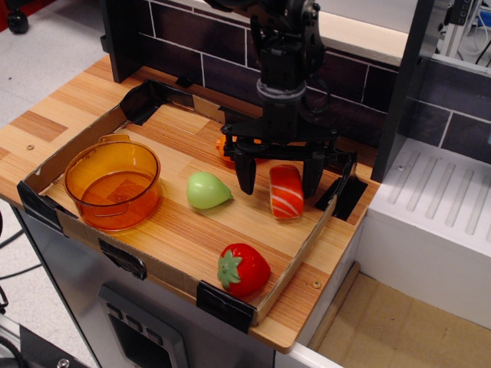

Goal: Take sushi out of pot

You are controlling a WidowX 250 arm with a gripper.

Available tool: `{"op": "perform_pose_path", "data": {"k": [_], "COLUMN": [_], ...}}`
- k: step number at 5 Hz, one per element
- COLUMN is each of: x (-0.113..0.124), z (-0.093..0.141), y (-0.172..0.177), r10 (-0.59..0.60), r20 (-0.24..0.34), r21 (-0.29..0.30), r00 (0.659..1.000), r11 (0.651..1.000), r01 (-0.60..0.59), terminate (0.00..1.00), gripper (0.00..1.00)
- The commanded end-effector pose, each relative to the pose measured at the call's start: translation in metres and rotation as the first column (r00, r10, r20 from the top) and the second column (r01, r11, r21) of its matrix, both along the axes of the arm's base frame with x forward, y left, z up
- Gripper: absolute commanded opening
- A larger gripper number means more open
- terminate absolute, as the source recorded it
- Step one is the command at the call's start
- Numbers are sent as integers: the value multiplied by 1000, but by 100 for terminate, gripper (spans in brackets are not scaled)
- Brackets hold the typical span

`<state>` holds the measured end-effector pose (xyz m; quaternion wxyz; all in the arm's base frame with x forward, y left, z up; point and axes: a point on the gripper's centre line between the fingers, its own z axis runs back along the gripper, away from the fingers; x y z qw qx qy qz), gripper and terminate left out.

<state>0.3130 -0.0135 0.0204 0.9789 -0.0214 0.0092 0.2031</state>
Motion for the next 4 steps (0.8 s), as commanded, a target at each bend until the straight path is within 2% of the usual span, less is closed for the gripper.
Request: {"op": "perform_pose_path", "data": {"k": [1,2,3,4], "x": [-2,-7,-7,-7], "z": [93,115,115,115], "y": [15,27,27,27], "r10": [38,53,53,53], "r20": [167,172,172,172], "r21": [-86,-132,-132,-132], "r00": [985,984,984,984], "r11": [996,991,991,991], "r01": [-24,-30,-30,-30], "terminate": [0,0,0,100], "gripper": [100,100,100,100]}}
